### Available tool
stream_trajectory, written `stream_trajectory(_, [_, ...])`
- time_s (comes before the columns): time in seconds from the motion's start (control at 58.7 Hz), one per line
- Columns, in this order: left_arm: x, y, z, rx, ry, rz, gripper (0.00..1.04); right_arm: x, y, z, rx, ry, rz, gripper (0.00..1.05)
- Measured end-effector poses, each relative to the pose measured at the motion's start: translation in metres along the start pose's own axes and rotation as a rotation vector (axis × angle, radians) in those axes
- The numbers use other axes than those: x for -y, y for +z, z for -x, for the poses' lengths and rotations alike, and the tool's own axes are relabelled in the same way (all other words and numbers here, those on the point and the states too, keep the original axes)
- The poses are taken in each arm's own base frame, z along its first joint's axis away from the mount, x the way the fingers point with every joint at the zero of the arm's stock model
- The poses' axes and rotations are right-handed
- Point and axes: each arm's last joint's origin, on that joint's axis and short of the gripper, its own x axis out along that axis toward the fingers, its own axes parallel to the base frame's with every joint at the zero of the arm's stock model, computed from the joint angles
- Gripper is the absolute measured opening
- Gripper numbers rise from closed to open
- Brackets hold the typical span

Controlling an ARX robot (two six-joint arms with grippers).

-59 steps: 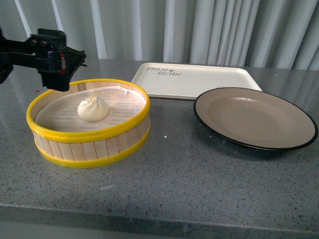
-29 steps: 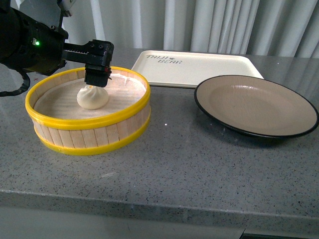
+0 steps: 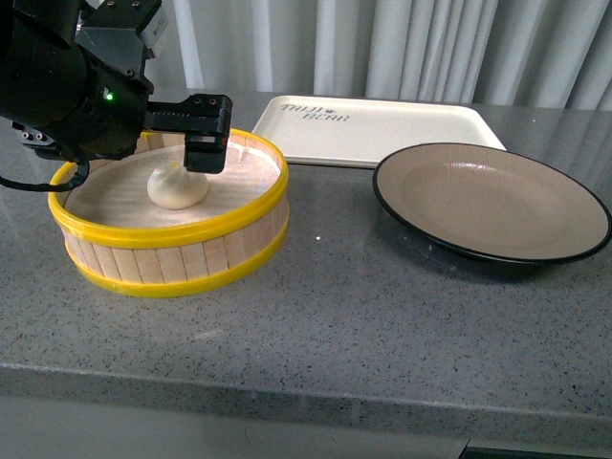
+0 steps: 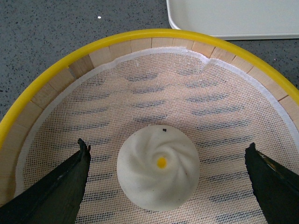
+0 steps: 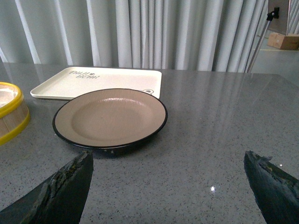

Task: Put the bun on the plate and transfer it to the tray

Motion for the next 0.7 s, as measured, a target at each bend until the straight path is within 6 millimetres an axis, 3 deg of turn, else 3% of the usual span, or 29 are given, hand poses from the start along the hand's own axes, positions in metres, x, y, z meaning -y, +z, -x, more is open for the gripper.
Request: stream_trajectory(0.698, [0.007, -0.004, -0.016, -0.006, 0.034, 0.019, 0.98, 0.000, 0.000, 0.000, 0.000, 0.000, 0.000, 0.96])
